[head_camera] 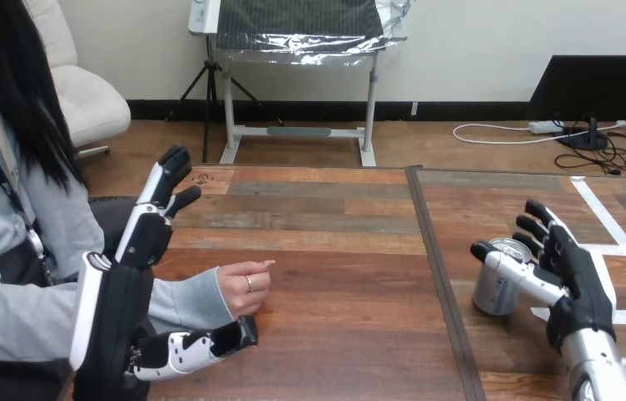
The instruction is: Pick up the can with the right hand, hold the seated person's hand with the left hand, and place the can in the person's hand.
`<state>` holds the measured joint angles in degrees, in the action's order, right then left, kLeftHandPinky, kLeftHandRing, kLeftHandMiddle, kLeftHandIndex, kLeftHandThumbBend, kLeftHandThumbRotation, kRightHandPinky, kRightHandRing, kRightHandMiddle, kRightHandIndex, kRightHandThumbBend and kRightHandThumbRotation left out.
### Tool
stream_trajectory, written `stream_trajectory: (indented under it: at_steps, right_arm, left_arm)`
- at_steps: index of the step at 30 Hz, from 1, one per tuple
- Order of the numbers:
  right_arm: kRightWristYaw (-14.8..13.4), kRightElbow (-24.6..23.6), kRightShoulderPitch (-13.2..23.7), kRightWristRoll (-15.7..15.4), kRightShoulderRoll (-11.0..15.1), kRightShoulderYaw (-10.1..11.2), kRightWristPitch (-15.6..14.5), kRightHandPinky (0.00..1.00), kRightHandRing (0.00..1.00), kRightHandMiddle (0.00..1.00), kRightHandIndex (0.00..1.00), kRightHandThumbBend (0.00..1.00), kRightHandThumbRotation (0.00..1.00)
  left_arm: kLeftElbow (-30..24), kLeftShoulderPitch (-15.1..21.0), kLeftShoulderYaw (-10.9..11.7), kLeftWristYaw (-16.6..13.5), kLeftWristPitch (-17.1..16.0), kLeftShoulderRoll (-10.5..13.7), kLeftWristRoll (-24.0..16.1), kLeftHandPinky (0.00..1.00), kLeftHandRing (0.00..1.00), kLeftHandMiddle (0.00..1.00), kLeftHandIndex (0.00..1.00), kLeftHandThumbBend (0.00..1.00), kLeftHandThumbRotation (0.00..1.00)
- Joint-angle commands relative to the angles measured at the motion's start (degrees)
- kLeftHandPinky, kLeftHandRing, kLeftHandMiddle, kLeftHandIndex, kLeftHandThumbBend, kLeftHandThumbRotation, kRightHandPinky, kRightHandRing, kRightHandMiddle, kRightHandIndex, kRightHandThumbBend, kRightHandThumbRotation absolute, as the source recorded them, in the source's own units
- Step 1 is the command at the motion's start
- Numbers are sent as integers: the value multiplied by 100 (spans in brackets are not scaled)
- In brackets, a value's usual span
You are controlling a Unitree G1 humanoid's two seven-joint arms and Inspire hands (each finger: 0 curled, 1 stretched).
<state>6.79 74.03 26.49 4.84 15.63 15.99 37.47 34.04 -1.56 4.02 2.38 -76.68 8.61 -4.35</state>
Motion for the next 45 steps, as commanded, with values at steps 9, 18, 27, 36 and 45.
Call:
stream_trajectory:
  at_steps: [9,18,27,36,45]
  right_arm:
    - [-61,-148,91,-57,-66,-41,105,84,87,89,92,100,19]
    - [-3,-144,27,22,-108,-7,-81,85,88,90,92,100,19]
    - [-22,-162,-55,-11,-143,-39,-36,86,89,91,92,100,15]
    - [-231,-152,-100,-143,-144,-125,-69,84,87,89,90,97,8]
    - [-590,-163,-113,-381,-110,-298,-158,77,81,84,84,89,1]
  left_arm:
    - [-18,375,-94,79,-107,104,190,86,94,96,92,100,58]
    - [-79,356,-156,172,-49,107,338,87,94,96,91,100,57]
    - [-73,367,-151,230,-64,88,385,87,94,96,91,100,57]
    - [-70,376,-125,263,-69,73,371,87,94,96,91,100,58]
    - [-96,377,-106,282,-64,48,353,87,94,96,91,100,58]
